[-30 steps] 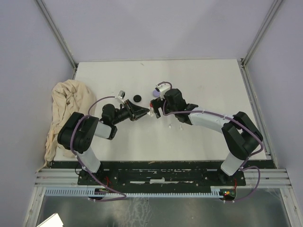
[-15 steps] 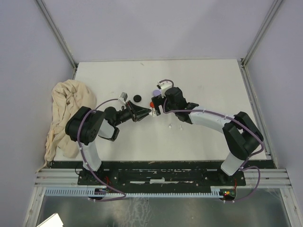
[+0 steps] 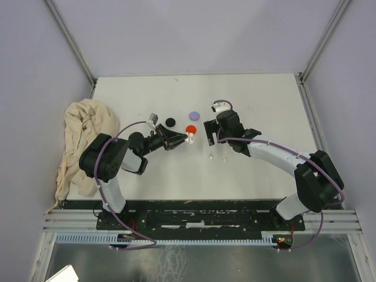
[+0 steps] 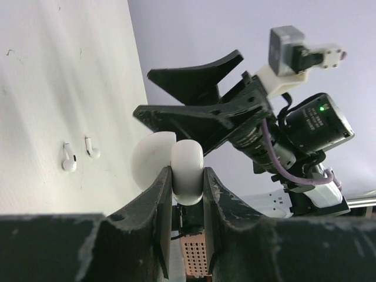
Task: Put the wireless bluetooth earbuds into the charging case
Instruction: Pick up the earbud from the center of the board.
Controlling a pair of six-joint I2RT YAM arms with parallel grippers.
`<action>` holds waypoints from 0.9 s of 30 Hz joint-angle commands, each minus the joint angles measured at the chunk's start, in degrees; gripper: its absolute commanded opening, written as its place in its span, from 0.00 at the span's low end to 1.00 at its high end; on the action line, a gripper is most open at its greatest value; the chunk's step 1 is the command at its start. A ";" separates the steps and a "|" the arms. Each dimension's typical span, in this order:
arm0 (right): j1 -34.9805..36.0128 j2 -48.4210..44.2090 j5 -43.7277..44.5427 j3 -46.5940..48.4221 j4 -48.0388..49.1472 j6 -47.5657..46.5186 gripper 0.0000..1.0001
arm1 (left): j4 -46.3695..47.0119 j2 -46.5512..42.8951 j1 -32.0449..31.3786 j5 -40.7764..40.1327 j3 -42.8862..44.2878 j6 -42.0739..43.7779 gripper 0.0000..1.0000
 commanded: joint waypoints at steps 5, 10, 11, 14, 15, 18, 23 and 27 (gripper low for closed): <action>0.14 2.10 5.95 1.71 -13.74 1.49 0.94 | 1.63 -2.00 0.36 0.36 0.60 0.64 0.03; 0.41 3.42 2.51 0.43 -12.00 0.97 0.87 | 1.47 -1.77 0.36 0.41 0.45 0.92 0.03; 0.50 3.99 2.64 0.68 -12.04 0.92 0.87 | 1.45 -1.78 0.43 0.38 0.44 0.92 0.03; 1.07 6.31 3.98 1.60 -12.75 0.49 0.87 | 1.52 -1.71 0.36 0.37 0.33 1.01 0.03; 1.32 7.21 4.55 2.06 -13.28 0.36 0.87 | 1.59 -1.70 0.44 0.40 0.32 0.95 0.03; 2.80 9.61 6.58 2.76 -14.36 0.02 0.87 | 1.63 -1.78 0.44 0.54 0.32 0.92 0.03; 4.22 10.47 7.44 2.47 -14.12 -0.21 0.88 | 1.65 -1.88 0.69 0.73 0.17 0.92 0.03; 4.93 11.32 7.28 2.77 -13.96 -0.17 0.88 | 2.00 -1.65 0.81 0.85 0.00 0.88 0.03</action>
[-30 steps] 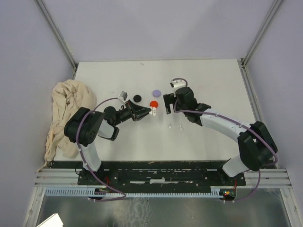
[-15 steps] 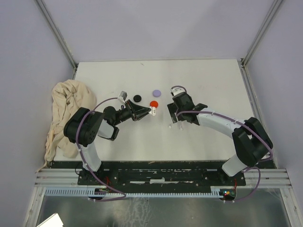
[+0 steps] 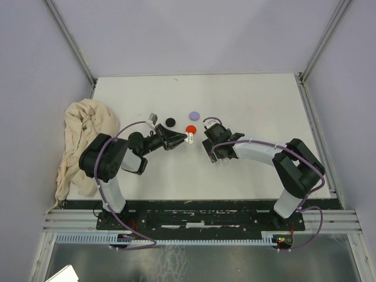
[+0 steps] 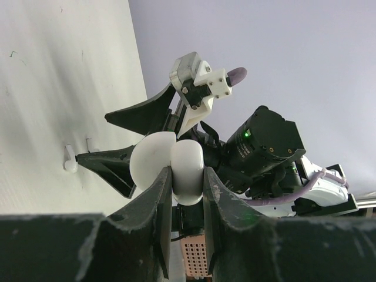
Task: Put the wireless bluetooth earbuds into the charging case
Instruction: Pick up the earbud from the center of the board.
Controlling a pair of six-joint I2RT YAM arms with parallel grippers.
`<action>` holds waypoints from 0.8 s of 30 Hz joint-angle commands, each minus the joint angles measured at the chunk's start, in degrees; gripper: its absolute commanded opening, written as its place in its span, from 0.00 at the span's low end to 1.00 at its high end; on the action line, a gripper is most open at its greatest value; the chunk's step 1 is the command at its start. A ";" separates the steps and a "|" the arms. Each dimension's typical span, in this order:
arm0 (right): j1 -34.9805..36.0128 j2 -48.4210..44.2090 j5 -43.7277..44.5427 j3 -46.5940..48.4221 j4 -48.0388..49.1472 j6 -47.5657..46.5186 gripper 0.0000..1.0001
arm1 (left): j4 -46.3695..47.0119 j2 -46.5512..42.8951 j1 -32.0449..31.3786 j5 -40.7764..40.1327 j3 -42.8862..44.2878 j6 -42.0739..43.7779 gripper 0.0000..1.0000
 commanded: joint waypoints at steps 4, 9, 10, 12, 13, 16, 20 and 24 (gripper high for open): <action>1.18 2.07 1.81 3.28 0.95 -0.36 0.88 | 2.75 -1.41 0.79 0.79 -0.07 0.49 0.03; 1.56 3.45 1.32 4.35 1.39 -0.40 0.88 | 3.35 -1.69 1.86 1.42 -0.64 -0.01 0.03; 1.68 3.71 1.21 4.60 1.32 -0.44 0.88 | 3.34 -1.86 2.25 1.59 -0.73 -0.10 0.03; 1.81 4.27 0.88 5.21 1.28 -0.44 0.88 | 3.32 -2.16 2.96 2.07 -1.09 -0.15 0.03; 1.87 4.45 0.77 5.50 1.15 -0.40 0.88 | 3.31 -2.30 3.34 2.28 -1.22 -0.23 0.03; 2.33 4.51 1.06 6.18 0.06 -0.03 0.88 | 3.36 -2.78 4.54 2.91 -1.84 -0.32 0.03; 2.62 3.54 2.36 5.89 -1.16 0.41 0.88 | 3.33 -3.36 5.94 3.49 -2.38 -0.33 0.03; 2.79 2.73 2.64 5.17 -1.91 0.52 0.88 | 3.57 -3.73 6.48 3.80 -2.95 -0.24 0.03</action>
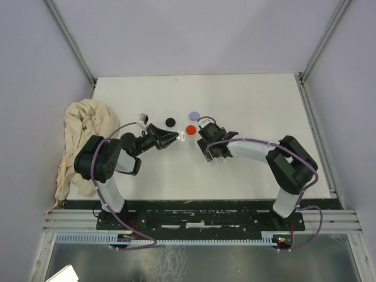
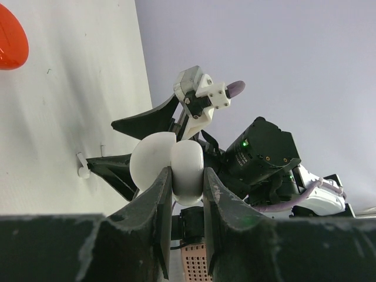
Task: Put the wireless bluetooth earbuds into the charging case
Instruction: Pick up the earbud from the center of the board.
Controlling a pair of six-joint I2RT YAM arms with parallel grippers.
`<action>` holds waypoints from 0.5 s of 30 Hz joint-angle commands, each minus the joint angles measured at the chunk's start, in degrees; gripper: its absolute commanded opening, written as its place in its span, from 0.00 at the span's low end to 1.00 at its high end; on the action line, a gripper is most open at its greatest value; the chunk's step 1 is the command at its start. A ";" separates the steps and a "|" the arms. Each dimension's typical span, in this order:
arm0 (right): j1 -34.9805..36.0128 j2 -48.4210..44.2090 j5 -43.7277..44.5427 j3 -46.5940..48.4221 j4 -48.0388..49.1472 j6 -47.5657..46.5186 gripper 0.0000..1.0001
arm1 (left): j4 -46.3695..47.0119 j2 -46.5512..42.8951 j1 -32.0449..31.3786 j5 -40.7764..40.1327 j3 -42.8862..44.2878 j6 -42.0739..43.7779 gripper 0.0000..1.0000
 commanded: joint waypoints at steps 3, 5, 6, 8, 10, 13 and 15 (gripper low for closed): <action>0.84 -1.43 1.67 0.75 -1.54 0.64 0.88 | 3.79 -2.21 0.91 1.79 -1.16 -0.31 0.03; 1.25 -1.31 1.57 0.69 -1.57 0.82 0.88 | 4.20 -2.21 1.25 1.97 -1.51 -0.48 0.03; 1.50 -1.16 1.57 0.76 -1.55 0.87 0.88 | 4.41 -2.21 1.44 2.04 -1.61 -0.62 0.03; 2.13 -0.92 1.57 1.04 -1.78 1.08 0.88 | 4.83 -2.34 1.90 2.30 -1.87 -0.81 0.03; 2.62 -0.71 1.57 1.29 -1.83 1.37 0.88 | 4.83 -2.55 2.32 2.49 -2.08 -0.84 0.03; 3.45 -0.29 1.64 1.65 -2.02 1.71 0.88 | 4.83 -2.77 2.72 2.73 -2.54 -0.77 0.03; 3.90 0.04 1.74 1.94 -1.91 1.91 0.88 | 4.99 -2.82 3.01 2.93 -2.62 -0.77 0.03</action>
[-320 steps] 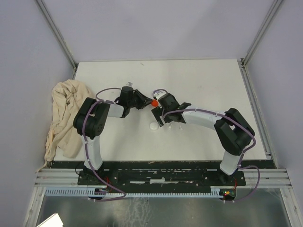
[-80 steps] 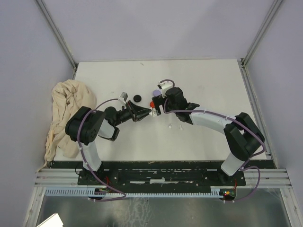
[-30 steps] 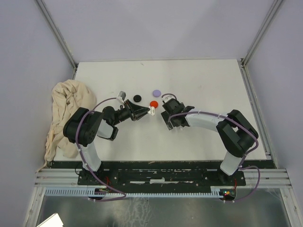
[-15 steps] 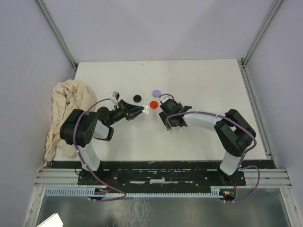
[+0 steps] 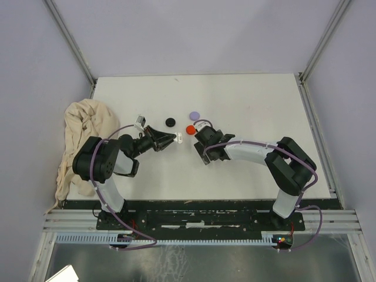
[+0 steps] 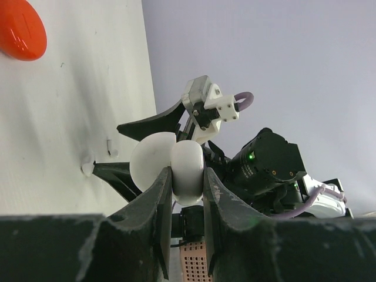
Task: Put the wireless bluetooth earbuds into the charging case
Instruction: Pick up the earbud from the center of the board.
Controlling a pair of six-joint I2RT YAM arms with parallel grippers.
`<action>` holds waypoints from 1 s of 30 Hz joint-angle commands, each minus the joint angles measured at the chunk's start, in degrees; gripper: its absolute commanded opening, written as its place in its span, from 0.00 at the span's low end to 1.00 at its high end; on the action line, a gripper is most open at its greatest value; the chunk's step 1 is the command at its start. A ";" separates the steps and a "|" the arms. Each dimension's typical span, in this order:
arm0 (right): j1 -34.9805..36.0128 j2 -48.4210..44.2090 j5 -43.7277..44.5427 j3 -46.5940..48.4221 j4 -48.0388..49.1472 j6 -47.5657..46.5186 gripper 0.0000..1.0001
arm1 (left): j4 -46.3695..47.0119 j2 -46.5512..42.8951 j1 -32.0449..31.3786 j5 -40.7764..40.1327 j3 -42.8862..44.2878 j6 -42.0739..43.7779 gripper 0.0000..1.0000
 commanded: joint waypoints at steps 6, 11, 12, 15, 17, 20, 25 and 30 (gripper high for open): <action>1.85 1.71 0.88 3.32 -0.84 1.08 0.88 | 5.47 -2.40 1.34 1.86 -1.02 -1.00 0.03; 2.08 2.50 0.58 4.26 -0.51 0.69 0.88 | 5.66 -2.51 1.77 2.06 -1.26 -1.07 0.03; 2.08 2.59 0.45 4.38 -0.42 0.64 0.88 | 5.73 -2.51 1.87 2.06 -1.32 -1.09 0.03; 2.19 2.71 0.19 4.84 -0.78 0.77 0.87 | 5.82 -2.50 1.95 2.15 -1.39 -1.05 0.03; 2.30 2.23 -0.65 4.43 -0.70 0.96 0.87 | 5.89 -2.50 2.05 2.15 -1.43 -1.09 0.03; 2.52 1.42 -1.90 3.93 -0.10 1.35 0.86 | 5.89 -2.43 2.10 2.16 -1.44 -1.07 0.03; 2.65 1.62 -4.29 4.19 0.92 2.48 0.85 | 6.06 -2.29 2.14 2.20 -1.52 -1.09 0.03; 2.65 3.13 -5.07 4.83 1.82 3.84 0.81 | 6.11 -2.35 2.17 2.15 -1.62 -1.14 0.03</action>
